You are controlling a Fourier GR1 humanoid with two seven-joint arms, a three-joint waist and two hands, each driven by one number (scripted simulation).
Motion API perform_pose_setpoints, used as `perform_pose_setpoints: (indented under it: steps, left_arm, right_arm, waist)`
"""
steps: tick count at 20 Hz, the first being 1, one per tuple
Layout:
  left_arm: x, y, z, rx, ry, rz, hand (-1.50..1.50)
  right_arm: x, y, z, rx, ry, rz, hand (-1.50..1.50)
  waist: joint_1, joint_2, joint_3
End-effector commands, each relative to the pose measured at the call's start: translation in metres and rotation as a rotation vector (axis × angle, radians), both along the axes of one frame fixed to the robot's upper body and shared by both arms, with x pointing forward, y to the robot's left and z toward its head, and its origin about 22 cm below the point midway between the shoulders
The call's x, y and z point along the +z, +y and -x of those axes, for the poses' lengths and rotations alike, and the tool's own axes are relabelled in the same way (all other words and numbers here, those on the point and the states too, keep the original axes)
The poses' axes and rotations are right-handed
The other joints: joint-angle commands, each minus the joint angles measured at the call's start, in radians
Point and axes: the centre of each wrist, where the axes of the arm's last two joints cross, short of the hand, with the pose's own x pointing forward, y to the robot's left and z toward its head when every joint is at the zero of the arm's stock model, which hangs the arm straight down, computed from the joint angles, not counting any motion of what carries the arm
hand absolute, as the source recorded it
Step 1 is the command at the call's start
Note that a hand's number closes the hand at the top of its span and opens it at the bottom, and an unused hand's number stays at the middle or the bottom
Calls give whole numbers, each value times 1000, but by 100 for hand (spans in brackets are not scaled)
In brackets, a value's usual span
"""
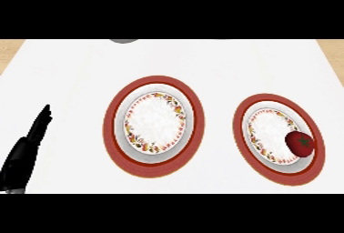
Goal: Pick the tomato from the plate and place it in the plate
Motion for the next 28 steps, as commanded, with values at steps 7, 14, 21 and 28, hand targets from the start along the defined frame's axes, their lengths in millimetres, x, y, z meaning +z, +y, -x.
perform_pose_setpoints:
  steps: [7, 14, 21, 28]
  left_arm:
    - [0, -2, 2, -6, 11, -1, 0]
    - [-8, 6, -3, 16, -1, -11, 0]
    - [-12, 4, -8, 1, 0, 1, 0]
    - [-7, 8, 11, 0, 3, -8, 0]
  right_arm:
    - [-29, 17, -30, 166, 163, 260, -150]
    - [-38, 33, -60, 247, 198, 336, -150]
    - [-79, 35, -72, 296, 235, 331, -150]
    - [-84, 36, -56, 333, 254, 363, -150]
  waist:
    - [-3, 0, 1]
    - [-6, -1, 0]
    - [-8, 0, 0]
    - [-12, -3, 0]
